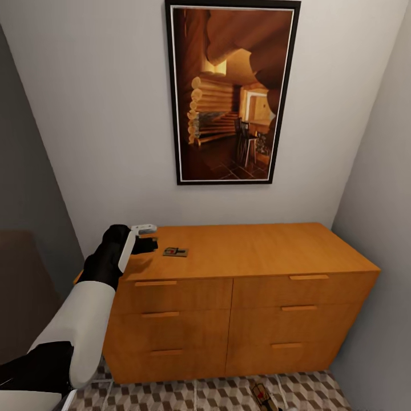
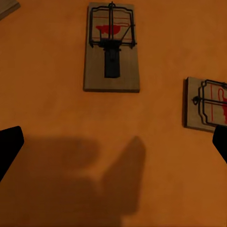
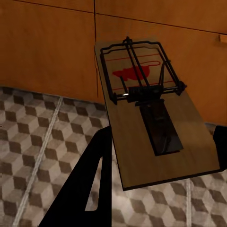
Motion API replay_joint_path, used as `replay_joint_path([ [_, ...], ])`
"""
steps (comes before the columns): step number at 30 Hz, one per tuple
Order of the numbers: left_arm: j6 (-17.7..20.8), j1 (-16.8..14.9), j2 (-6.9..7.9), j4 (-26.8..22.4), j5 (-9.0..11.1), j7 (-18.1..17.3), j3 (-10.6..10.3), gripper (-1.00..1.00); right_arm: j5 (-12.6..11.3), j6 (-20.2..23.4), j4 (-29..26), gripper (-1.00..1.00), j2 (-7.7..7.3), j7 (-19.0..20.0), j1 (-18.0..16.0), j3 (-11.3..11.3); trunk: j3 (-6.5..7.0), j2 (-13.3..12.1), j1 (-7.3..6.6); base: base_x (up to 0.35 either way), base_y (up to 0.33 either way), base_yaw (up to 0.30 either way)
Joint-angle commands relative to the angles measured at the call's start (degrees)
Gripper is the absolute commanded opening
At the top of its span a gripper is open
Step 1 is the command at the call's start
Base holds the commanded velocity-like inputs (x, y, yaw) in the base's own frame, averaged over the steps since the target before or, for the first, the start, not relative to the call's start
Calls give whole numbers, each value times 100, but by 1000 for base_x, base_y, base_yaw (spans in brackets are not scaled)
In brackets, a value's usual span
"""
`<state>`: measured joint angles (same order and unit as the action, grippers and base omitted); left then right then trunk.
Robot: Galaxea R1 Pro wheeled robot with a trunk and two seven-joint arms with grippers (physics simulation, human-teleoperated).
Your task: Take the four mousetraps from the cabinet in the bathroom and place them on the bathroom floor. Make sure all four end up on the same floor surface, and ensure that at least two of them are either under or directly next to the same bathroom sink.
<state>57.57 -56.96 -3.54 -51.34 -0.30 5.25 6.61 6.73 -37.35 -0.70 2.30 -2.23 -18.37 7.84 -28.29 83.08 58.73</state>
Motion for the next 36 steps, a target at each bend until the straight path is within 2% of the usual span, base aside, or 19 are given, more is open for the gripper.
replay_joint_path([
  [1, 0, 0, 1, -6, -2, 3, 3, 100, -5, -4, 0, -100, -9, 66, 0, -2, -4, 0, 0, 0, 0, 0],
  [4, 0, -1, 2, -17, -3, 9, 26, 100, -5, -11, 0, -100, -66, 529, 0, -4, -9, 0, 0, 0, 0, 0],
  [7, 0, 0, 3, -28, 3, 11, 33, 100, -5, -16, 0, -100, -188, 1000, 0, -4, -11, 0, 0, 0, 0, 0],
  [10, 0, 0, 1, -32, 9, 8, 28, 100, -8, -11, 0, -100, -240, 1120, 0, -2, -11, 0, 0, 0, 0, 0],
  [22, 8, 0, -6, -25, 24, 11, 25, 100, -14, -9, 0, -100, -271, 1150, 0, -10, -12, 0, 0, 36, 0, 0],
  [28, 9, 0, -6, -29, 21, 11, 25, 100, -14, -9, -1, -100, -266, 941, 0, -4, -12, 0, 0, 119, 0, 0],
  [36, 7, 0, -6, -27, 21, 11, 25, 100, -14, -9, 0, -100, -259, 885, 0, -2, -12, 0, 0, 34, 0, 0],
])
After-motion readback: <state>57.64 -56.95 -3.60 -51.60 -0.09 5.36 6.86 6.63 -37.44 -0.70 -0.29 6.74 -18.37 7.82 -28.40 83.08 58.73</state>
